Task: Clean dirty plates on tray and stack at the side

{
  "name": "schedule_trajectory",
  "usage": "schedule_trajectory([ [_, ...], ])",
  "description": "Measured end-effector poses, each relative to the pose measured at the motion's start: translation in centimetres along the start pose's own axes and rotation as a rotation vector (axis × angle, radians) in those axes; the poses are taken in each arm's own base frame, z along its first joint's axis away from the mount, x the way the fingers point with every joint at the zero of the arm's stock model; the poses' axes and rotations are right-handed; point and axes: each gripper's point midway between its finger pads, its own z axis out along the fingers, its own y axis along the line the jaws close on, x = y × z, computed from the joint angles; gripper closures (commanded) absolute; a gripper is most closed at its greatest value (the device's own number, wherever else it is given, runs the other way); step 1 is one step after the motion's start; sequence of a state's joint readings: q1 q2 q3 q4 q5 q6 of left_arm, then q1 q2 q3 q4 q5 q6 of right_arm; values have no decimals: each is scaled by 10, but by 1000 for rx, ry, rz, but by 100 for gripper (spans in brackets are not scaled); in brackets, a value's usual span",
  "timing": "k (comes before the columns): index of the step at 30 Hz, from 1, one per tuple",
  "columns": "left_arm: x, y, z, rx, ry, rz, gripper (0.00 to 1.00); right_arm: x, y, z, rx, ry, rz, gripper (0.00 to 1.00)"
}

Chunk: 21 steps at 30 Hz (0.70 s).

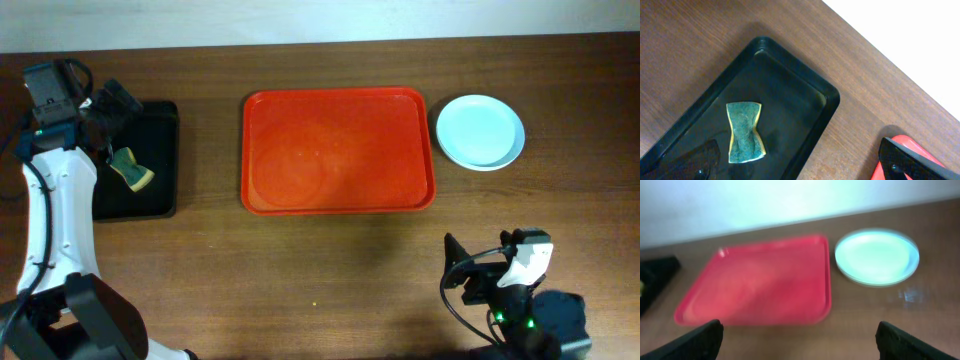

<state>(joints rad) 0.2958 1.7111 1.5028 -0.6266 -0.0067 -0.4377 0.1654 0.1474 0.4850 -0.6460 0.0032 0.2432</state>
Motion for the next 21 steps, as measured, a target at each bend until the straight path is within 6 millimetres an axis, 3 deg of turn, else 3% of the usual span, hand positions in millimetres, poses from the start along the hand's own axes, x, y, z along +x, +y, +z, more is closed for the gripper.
schedule_trajectory([
  [3, 0, 0, 0, 1, -2, 0, 1, 7, -16, 8, 39, -114, 11, 1],
  [6, 0, 0, 0, 1, -1, 0, 1, 2, -22, 20, 50, -186, 12, 1],
  [13, 0, 0, 0, 1, -2, 0, 1, -8, -22, 38, 7, -382, -6, 1],
  [18, 0, 0, 0, 1, -1, 0, 1, -5, -23, 42, -1, -417, -8, 1],
  [21, 0, 0, 0, 1, -1, 0, 1, 22, -30, 52, 31, -306, -24, 1],
])
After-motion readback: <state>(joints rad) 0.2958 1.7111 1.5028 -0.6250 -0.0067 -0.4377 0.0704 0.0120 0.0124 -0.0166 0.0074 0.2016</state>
